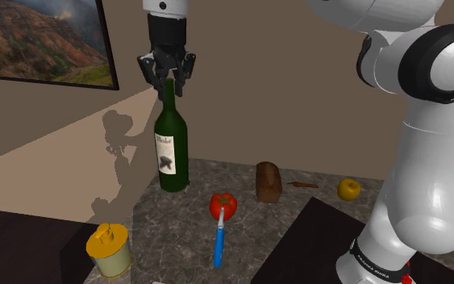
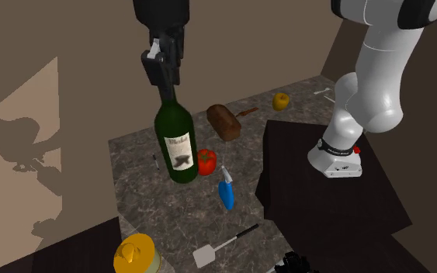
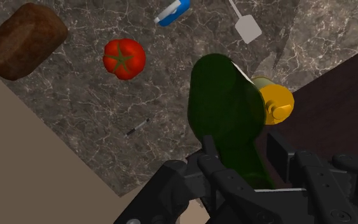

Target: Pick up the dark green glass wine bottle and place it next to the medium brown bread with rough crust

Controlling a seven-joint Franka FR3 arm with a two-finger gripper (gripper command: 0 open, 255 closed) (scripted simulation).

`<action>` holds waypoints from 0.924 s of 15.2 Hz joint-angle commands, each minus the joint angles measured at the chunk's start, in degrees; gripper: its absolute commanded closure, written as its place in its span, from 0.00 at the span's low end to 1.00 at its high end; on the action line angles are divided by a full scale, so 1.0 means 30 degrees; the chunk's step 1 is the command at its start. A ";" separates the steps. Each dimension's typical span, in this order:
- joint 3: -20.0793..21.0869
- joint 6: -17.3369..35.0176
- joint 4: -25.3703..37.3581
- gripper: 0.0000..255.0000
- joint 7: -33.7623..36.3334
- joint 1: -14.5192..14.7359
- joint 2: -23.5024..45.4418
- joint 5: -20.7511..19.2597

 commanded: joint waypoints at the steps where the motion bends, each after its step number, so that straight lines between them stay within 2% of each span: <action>1: 0.0036 -0.0704 0.1040 1.00 0.0025 0.0174 0.0365 -0.0186; 3: 0.0065 -0.1421 0.2144 1.00 0.0040 0.0378 0.0785 -0.0399; 8: -0.0787 0.0253 -0.3408 1.00 -0.2131 -0.1799 -0.3642 0.1690; 14: -0.2523 0.1043 -0.7858 1.00 -0.4978 -0.3056 -0.7690 0.3149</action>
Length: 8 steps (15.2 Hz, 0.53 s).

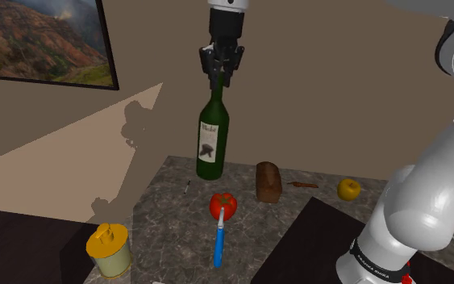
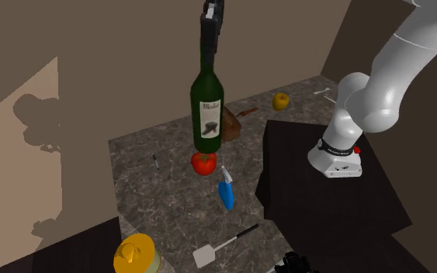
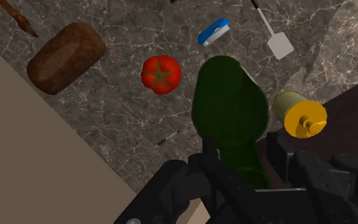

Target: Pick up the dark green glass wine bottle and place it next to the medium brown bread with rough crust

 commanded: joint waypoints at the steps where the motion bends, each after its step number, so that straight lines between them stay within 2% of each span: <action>1: -0.0697 0.0122 -0.1289 1.00 -0.1090 -0.0362 -0.1258 0.0355; 8: -0.3007 0.0155 -0.4654 1.00 -0.4260 -0.1147 -0.4689 0.0672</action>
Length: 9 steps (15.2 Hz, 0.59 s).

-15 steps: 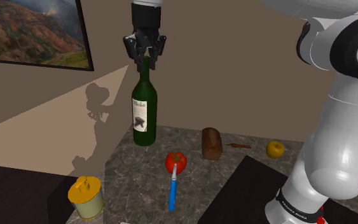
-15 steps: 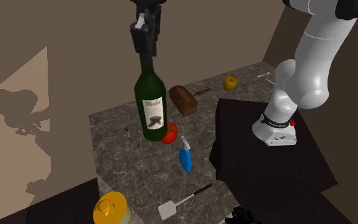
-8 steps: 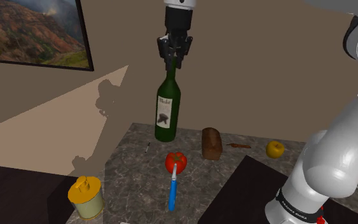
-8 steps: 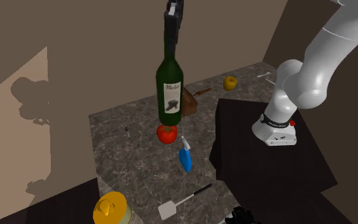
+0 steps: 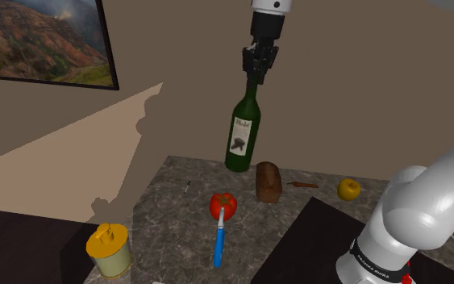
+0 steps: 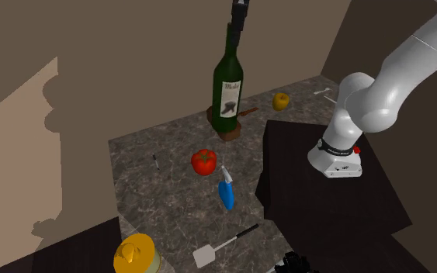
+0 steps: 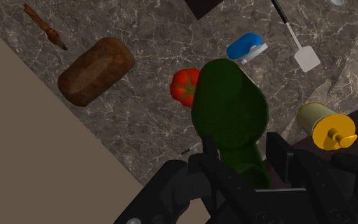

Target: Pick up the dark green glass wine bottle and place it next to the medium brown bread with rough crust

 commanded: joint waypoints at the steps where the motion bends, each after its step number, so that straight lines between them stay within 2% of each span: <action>1: -0.0705 0.0056 -0.0964 1.00 -0.0952 -0.0213 -0.0934 -0.0030; 9: -0.3485 -0.0351 -0.3138 1.00 -0.4458 -0.1046 -0.3563 -0.0828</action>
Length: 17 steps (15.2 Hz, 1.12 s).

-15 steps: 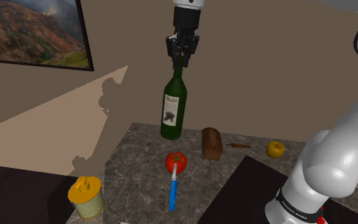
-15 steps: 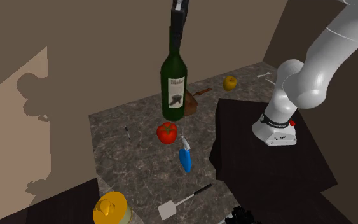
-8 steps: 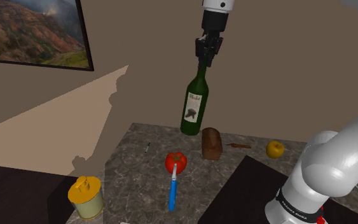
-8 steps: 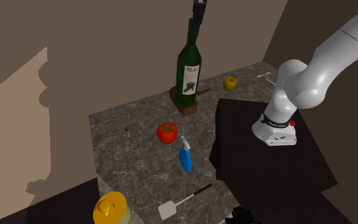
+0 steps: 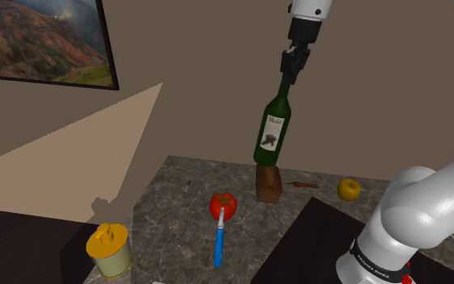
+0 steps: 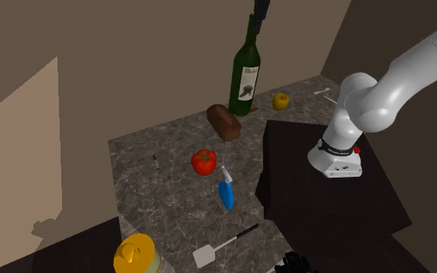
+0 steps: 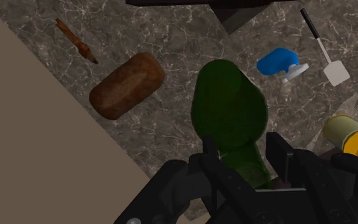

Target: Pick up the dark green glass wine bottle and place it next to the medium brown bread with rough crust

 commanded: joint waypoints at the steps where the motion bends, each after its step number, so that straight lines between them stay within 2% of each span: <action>1: -0.0760 -0.0237 -0.0300 1.00 -0.0969 -0.0237 -0.0568 -0.0301; 7: -0.2874 -0.0570 -0.0885 1.00 -0.3546 -0.0894 -0.1618 -0.1301; 17: -0.2970 0.1790 -0.4287 1.00 -0.3433 -0.0992 -0.2661 -0.1461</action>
